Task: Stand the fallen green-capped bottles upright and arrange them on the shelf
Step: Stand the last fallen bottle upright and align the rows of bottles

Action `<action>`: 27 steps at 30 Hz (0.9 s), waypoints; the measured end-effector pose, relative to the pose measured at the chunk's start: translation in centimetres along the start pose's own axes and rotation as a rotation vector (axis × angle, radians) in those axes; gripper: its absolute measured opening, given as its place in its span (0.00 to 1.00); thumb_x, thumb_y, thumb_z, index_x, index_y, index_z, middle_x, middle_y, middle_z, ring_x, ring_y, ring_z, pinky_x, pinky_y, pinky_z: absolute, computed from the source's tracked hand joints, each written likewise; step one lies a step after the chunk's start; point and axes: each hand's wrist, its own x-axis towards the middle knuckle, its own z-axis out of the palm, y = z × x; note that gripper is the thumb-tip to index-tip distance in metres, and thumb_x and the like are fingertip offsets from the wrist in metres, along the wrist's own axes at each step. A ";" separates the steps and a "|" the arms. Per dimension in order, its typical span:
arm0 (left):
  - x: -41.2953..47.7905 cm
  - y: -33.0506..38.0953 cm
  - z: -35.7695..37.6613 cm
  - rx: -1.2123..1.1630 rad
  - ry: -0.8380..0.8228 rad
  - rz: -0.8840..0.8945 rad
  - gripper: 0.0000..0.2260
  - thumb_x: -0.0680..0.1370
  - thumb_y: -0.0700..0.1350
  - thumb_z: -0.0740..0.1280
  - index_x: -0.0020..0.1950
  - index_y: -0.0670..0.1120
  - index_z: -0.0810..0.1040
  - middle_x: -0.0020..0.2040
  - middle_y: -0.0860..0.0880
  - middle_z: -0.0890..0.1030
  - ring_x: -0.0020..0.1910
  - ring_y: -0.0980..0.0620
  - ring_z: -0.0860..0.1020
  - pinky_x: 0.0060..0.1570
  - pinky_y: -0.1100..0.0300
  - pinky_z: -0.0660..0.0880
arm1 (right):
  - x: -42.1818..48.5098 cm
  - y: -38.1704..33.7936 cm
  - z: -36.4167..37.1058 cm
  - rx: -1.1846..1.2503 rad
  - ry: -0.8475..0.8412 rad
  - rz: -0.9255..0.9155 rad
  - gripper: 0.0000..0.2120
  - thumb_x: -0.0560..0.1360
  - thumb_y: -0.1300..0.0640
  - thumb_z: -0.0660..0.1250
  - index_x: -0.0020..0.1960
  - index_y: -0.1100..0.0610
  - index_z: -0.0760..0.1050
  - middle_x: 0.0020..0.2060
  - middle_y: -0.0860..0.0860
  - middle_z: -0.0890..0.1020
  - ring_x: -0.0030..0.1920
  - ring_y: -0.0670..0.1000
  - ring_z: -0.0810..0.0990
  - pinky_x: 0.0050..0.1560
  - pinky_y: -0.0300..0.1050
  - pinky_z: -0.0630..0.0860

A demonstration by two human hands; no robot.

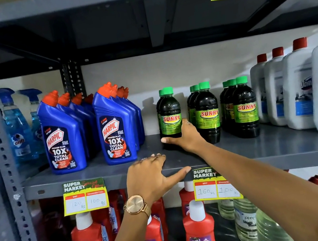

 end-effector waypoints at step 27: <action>0.0 0.0 -0.8 0.006 -0.077 -0.030 0.38 0.67 0.77 0.44 0.42 0.51 0.82 0.40 0.52 0.84 0.40 0.51 0.81 0.32 0.58 0.73 | -1.5 -0.6 -1.8 0.136 -0.191 0.116 0.25 0.65 0.48 0.79 0.55 0.56 0.73 0.54 0.55 0.81 0.56 0.54 0.79 0.55 0.45 0.74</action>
